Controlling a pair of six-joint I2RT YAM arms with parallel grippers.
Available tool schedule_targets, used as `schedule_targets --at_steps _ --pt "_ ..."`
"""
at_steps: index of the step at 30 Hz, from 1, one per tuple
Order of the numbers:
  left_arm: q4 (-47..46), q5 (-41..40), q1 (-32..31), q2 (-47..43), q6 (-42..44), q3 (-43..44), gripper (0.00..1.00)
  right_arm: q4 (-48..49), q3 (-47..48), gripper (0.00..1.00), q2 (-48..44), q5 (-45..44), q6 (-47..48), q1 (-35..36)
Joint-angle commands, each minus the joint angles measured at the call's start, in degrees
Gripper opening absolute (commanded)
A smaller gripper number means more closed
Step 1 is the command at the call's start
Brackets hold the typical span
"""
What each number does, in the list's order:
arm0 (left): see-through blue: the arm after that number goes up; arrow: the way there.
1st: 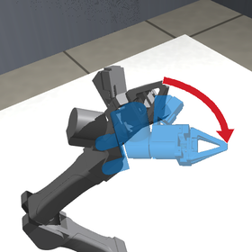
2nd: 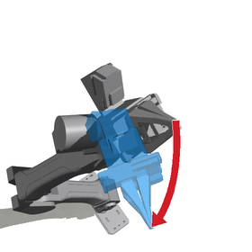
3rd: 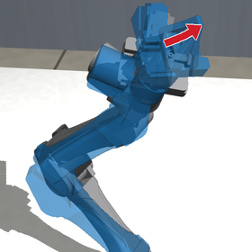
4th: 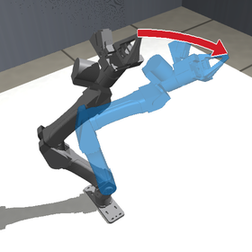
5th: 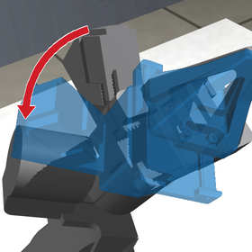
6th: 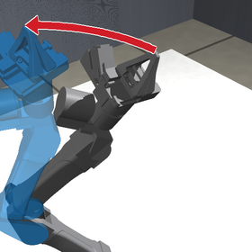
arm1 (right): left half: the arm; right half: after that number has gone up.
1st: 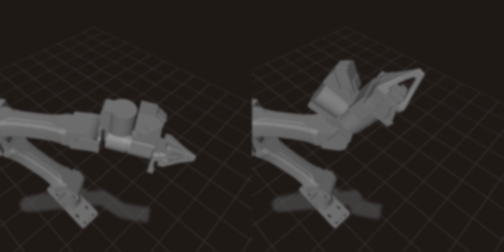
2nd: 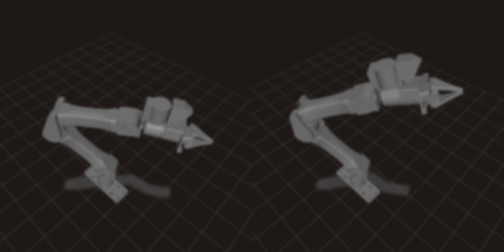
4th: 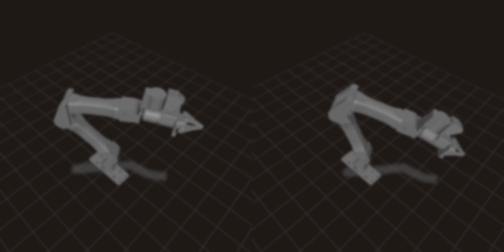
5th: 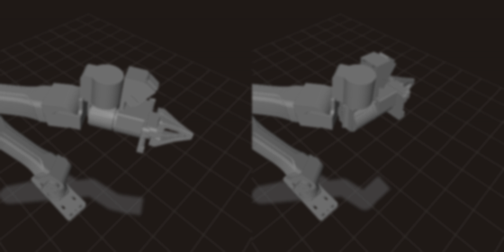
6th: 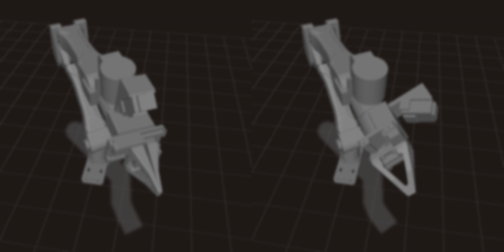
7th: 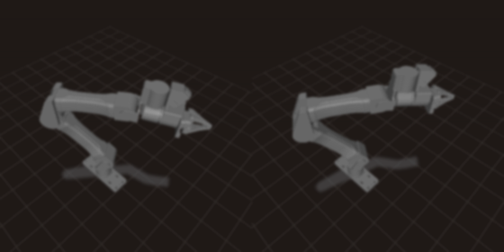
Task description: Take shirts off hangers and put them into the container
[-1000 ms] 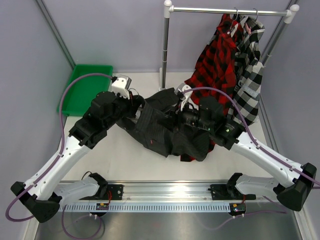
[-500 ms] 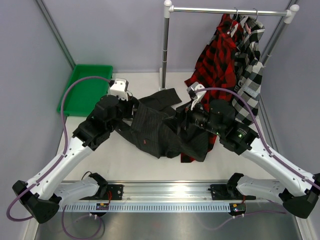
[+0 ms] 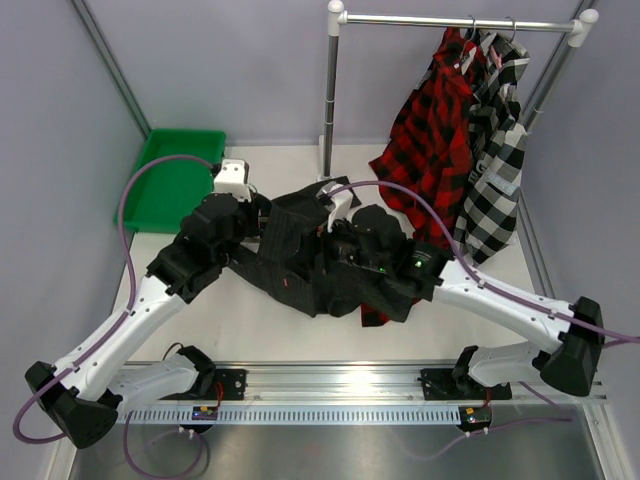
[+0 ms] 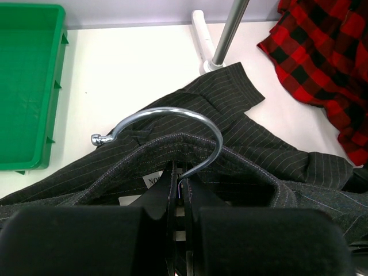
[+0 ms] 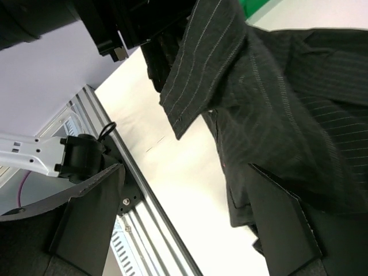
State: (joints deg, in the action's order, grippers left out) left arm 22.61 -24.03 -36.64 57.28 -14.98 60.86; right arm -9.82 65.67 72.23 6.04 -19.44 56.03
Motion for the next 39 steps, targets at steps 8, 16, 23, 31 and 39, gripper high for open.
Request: schedule_targets --at_steps 8,16,23,31,39 --pt "-5.1 -3.5 0.2 -3.0 -1.8 -0.7 0.0 15.8 2.6 0.9 10.6 -9.2 -11.4 4.6" --pt "-5.8 -3.3 0.2 -3.6 -2.0 -1.3 0.0 18.3 3.9 0.79 14.9 -12.8 -13.3 5.1" --pt "-5.8 -3.0 0.2 -3.9 -2.1 -1.4 0.0 20.0 3.6 0.46 15.3 -14.2 -13.4 5.1" --pt "-5.7 -2.6 0.2 -3.8 -1.7 -1.4 0.0 17.3 2.2 0.0 12.0 -18.7 -13.1 5.1" --pt "-5.7 -2.5 0.1 -3.7 -0.9 -1.3 0.0 12.2 0.0 0.0 4.6 -23.4 -10.3 5.1"
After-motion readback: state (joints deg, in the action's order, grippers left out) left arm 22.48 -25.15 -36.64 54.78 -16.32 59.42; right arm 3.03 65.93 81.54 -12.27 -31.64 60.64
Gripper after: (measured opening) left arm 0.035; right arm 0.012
